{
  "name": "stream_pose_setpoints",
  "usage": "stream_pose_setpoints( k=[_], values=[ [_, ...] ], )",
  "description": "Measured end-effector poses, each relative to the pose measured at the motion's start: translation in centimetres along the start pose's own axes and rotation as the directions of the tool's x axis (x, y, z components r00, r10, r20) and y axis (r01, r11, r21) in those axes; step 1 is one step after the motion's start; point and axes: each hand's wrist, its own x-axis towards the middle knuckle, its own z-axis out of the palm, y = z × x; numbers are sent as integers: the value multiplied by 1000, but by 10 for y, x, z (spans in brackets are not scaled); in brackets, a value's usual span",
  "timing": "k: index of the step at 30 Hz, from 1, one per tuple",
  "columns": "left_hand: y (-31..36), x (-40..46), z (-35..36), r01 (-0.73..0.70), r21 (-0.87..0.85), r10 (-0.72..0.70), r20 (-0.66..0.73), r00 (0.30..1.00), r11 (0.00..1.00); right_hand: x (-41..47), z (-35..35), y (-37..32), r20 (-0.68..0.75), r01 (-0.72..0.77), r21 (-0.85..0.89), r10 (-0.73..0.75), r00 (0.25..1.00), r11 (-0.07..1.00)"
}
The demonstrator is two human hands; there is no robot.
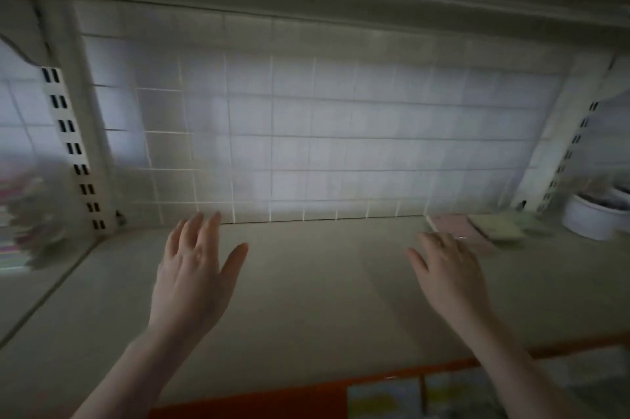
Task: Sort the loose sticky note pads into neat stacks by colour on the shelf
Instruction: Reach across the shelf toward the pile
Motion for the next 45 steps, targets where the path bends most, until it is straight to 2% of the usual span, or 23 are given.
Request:
stream_pose_setpoints(
  k=[4,8,13,18,22,26,34,38,42,45],
  values=[
    [74,3,38,13,-22,-12,39,999,1000,11,2,87,88,-32,26,30,996,999],
    [117,-3,63,23,-40,-20,83,996,999,14,4,140,116,-53,18,51,992,998],
    [142,-7,81,-13,-46,20,144,989,999,5,0,164,183,-187,38,178,967,982],
    [169,3,95,-39,-86,53,170,984,996,16,-9,187,203,-210,37,198,959,977],
    [198,16,107,-79,-88,93,169,981,993,41,-7,212,190,-279,100,257,948,955],
    [233,33,132,-78,-84,94,218,971,993,75,15,231,281,-353,180,295,913,918],
    [299,69,204,147,-116,-88,406,910,982,111,58,247,488,-399,273,231,841,875],
    [317,80,225,269,-152,-193,388,901,951,111,66,252,513,-423,356,204,834,833],
    [323,80,234,320,-155,-251,349,903,935,113,68,257,540,-497,474,205,816,727],
    [319,82,233,411,-310,-278,393,877,857,115,64,261,571,-526,536,175,802,661]
  ],
)
